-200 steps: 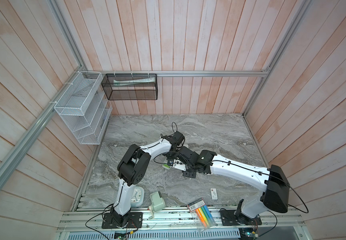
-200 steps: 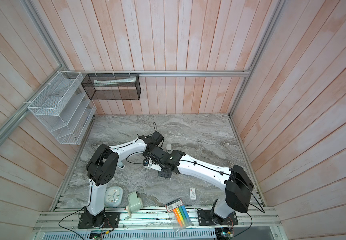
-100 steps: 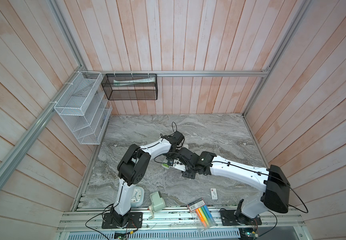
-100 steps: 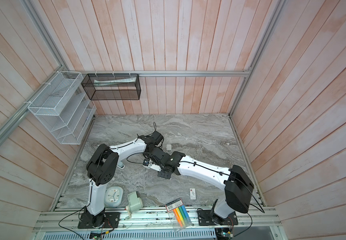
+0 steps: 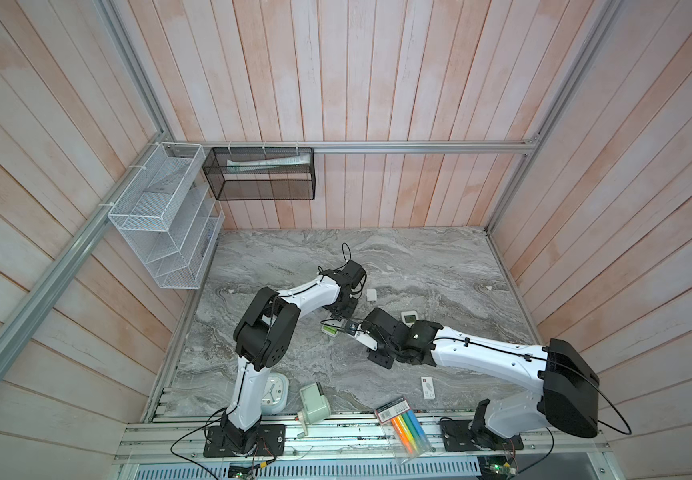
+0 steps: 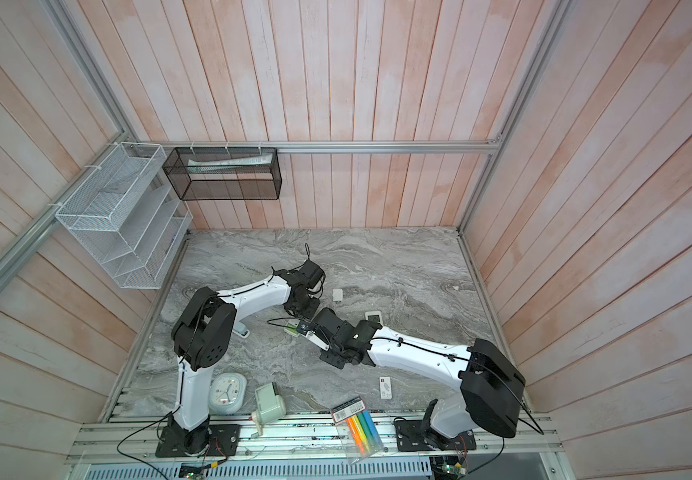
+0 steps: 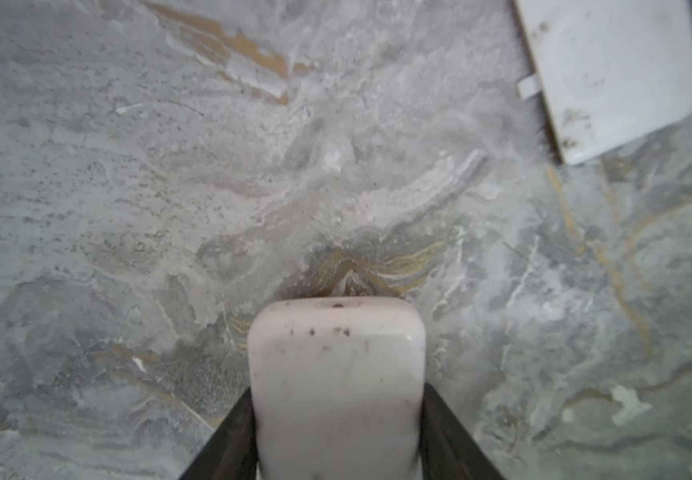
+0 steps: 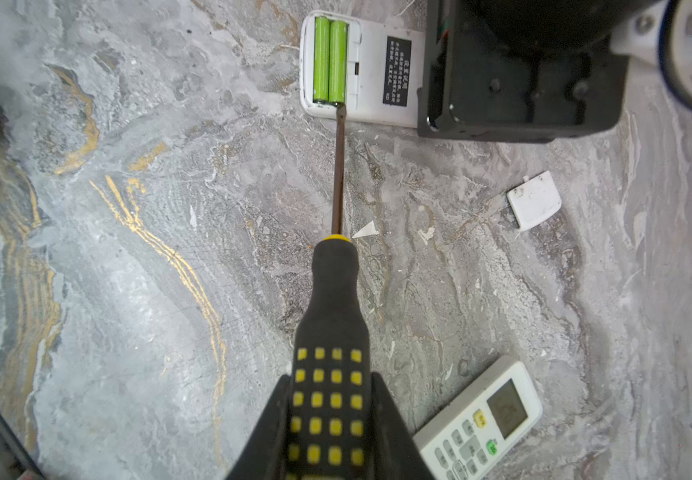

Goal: Unload the batteries from the remote control

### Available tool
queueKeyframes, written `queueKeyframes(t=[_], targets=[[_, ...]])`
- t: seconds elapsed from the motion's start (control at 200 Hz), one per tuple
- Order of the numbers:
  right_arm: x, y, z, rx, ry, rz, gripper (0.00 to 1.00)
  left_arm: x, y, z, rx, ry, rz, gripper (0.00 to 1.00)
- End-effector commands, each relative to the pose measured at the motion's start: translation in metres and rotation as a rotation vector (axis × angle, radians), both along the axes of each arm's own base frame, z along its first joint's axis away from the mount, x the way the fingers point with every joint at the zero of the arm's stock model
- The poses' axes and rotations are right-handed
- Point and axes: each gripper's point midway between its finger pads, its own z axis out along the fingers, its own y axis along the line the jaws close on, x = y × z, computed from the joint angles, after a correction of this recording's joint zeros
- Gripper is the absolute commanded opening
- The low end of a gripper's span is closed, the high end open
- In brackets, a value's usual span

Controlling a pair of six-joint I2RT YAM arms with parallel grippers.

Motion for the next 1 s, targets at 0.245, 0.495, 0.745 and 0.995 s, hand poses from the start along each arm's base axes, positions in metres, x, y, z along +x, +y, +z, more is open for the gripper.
queueKeyframes(t=[0.245,0.495,0.745,0.995], targets=[[-0.003,0.023,-0.016,0.229,0.033,-0.126,0.00,-0.025,0.006,-0.051,0.010,0.152,0.029,0.54],[-0.003,0.010,-0.022,0.297,0.015,-0.219,0.00,-0.021,0.015,-0.054,0.015,0.156,0.060,0.54],[-0.002,0.001,-0.027,0.370,-0.004,-0.279,0.00,-0.013,0.020,-0.056,0.010,0.161,0.098,0.54],[-0.001,-0.007,-0.032,0.406,-0.018,-0.326,0.00,-0.009,0.023,-0.060,0.018,0.167,0.130,0.54]])
